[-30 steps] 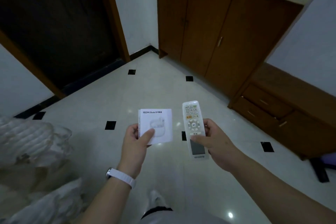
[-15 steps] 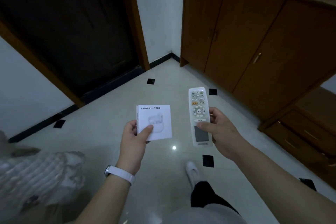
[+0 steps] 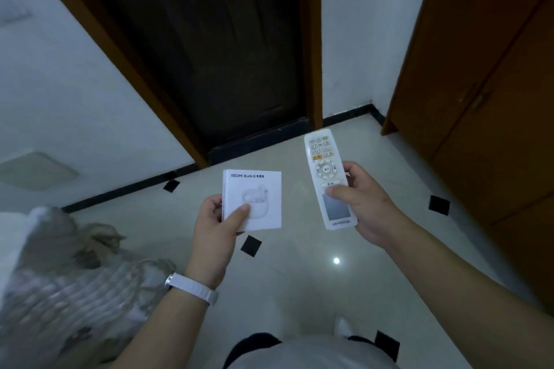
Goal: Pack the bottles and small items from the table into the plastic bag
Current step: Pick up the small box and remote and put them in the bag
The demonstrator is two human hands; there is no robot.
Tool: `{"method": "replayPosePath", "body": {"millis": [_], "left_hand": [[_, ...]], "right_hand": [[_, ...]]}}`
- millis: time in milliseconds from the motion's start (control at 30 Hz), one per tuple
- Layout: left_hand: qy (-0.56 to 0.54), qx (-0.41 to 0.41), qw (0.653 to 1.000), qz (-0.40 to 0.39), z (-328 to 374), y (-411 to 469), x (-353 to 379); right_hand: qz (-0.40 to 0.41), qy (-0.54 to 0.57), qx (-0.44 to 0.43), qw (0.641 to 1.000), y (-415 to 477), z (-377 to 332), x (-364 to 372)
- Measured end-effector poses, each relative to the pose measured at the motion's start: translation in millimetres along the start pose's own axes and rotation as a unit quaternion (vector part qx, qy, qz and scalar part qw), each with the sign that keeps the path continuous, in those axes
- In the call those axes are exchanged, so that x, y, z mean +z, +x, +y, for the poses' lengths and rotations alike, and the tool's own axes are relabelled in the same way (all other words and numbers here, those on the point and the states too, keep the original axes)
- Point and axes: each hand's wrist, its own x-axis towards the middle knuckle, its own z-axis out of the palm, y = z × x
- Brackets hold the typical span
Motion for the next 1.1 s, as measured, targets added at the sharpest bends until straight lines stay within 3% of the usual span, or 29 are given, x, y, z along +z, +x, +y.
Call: {"method": "replayPosePath", "body": {"millis": [333,633,767,1100], "left_hand": [[-0.065,-0.021,0.994,0.085,-3,102,-37],[-0.130,-0.043,0.986,0.097,1,260,-116],[-0.113,-0.025,0.989,0.092,17,323,-166],[-0.107,-0.023,0.979,0.171,31,430,-247]], "right_hand": [[-0.091,-0.022,0.030,0.995,112,-24,86],[-0.087,-0.092,0.030,0.992,234,-62,220],[-0.102,-0.092,0.008,0.991,282,-84,289],[-0.195,-0.089,-0.006,0.977,389,-119,410]]}}
